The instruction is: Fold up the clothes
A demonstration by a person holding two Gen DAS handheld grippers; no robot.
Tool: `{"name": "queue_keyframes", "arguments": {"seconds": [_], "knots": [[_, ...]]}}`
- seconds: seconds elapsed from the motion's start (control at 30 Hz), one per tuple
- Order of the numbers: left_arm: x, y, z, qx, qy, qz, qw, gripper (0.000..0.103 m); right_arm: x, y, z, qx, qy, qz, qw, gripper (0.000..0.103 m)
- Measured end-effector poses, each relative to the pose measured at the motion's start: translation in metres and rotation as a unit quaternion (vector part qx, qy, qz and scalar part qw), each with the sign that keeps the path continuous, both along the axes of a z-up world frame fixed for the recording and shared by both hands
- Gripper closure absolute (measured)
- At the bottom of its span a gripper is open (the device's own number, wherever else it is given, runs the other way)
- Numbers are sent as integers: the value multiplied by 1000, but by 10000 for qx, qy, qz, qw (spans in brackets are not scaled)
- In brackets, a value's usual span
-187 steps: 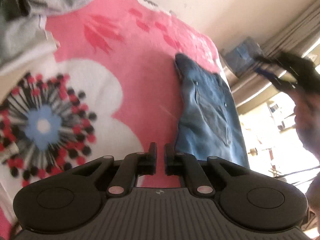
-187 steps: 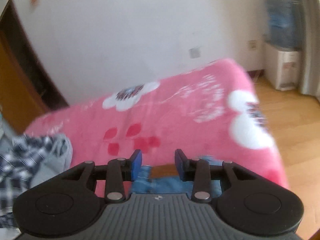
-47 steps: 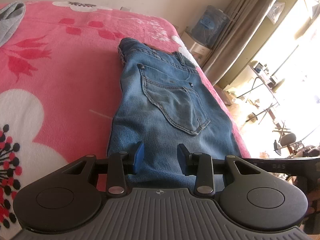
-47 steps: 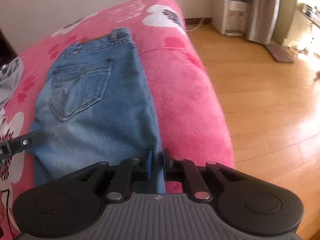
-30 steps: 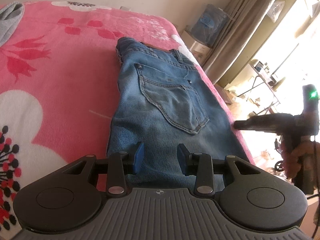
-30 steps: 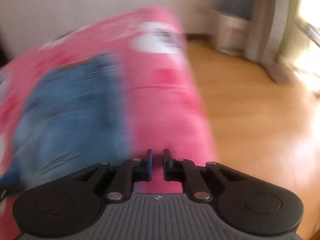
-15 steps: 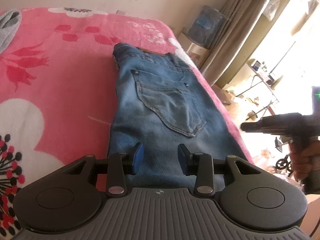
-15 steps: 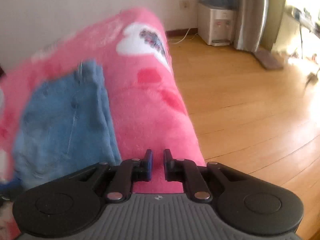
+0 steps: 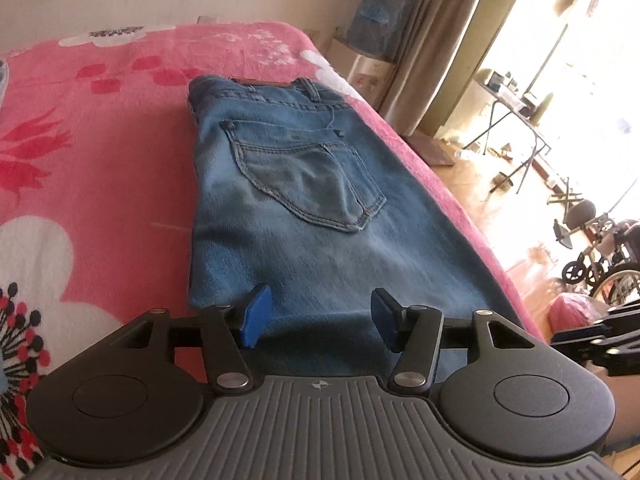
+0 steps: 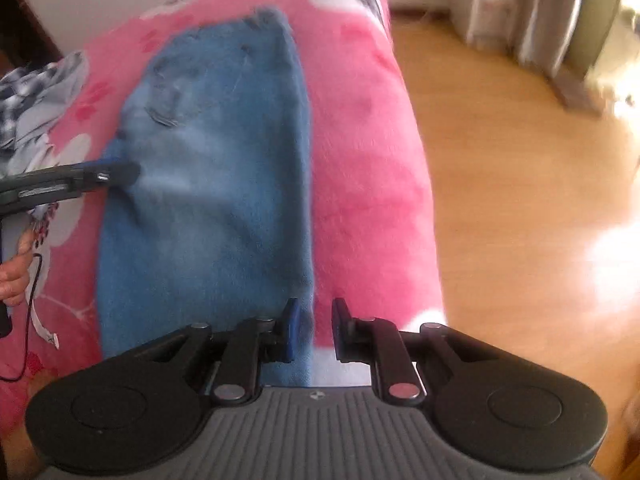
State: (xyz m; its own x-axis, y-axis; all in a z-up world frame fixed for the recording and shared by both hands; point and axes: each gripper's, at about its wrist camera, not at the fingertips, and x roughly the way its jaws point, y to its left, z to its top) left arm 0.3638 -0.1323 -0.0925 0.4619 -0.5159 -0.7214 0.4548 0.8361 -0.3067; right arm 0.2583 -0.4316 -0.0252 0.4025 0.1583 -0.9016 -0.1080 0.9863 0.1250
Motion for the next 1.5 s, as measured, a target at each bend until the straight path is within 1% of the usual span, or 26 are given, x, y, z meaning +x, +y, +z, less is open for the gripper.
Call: {"name": "queue_keyframes", "arguments": {"seconds": [0.07,0.1,0.23,0.27,0.3,0.43,0.47,0.5,0.53,0.63,0.67,0.73,0.77,0.87,0.9,1.0,1.1,1.17,1.27,1.37,1.43,1.5], "knots": [[2,-3,2,43,78,43,10000,43,-2,11,13,119,-259,221,9994,86],[3,-4,3,78,124,65,9999,43,-1,16,15,185,-317,310,9988,86],[5,-4,7,207,230,137,9994,43,8,38,-7,319,-187,421,9984,86],[6,-4,7,313,250,147,9991,41,11,42,-12,308,-159,419,9985,86],[7,-5,7,440,271,155,9985,38,13,44,-14,283,-198,360,9988,86],[11,-10,7,946,399,167,9946,35,21,55,-7,750,-735,106,9944,86],[11,-12,7,1037,444,162,9935,33,24,57,-10,788,-734,72,9942,86],[11,-13,7,1095,462,173,9928,27,29,63,-17,767,-654,77,9949,86],[11,-14,7,1145,475,187,9921,25,33,68,-25,694,-554,91,9960,86],[7,-13,4,1126,558,225,9918,19,40,73,-43,526,-328,56,9981,86],[6,-13,1,1109,668,245,9913,17,40,71,-39,547,-281,28,9981,86],[0,-10,-11,1040,1014,205,9892,17,41,69,-36,590,-226,-55,9980,86],[-5,-8,-14,1073,975,153,9893,17,41,69,-37,604,-215,-84,9979,86],[-22,-5,-15,1262,669,-65,9897,18,37,66,-39,661,-236,-135,9974,86],[-22,0,-13,1232,672,-16,9901,21,35,65,-39,672,-243,-155,9973,86],[-19,17,-5,1072,698,238,9915,22,39,68,-30,710,-372,-256,9965,86],[-7,37,8,1019,489,728,9909,22,37,72,-12,864,-767,-187,9931,86],[2,49,15,998,367,1065,9886,22,40,81,-4,942,-958,12,9909,86],[12,65,16,1012,347,1428,9840,23,49,106,-5,1076,-943,621,9878,86],[13,74,15,1027,402,1634,9804,24,59,129,-21,875,-782,955,9885,86],[11,75,14,1026,452,1634,9802,24,66,132,-39,827,-483,851,9918,86],[11,77,15,991,441,1582,9814,23,63,139,-42,811,-292,1078,9904,86]]}}
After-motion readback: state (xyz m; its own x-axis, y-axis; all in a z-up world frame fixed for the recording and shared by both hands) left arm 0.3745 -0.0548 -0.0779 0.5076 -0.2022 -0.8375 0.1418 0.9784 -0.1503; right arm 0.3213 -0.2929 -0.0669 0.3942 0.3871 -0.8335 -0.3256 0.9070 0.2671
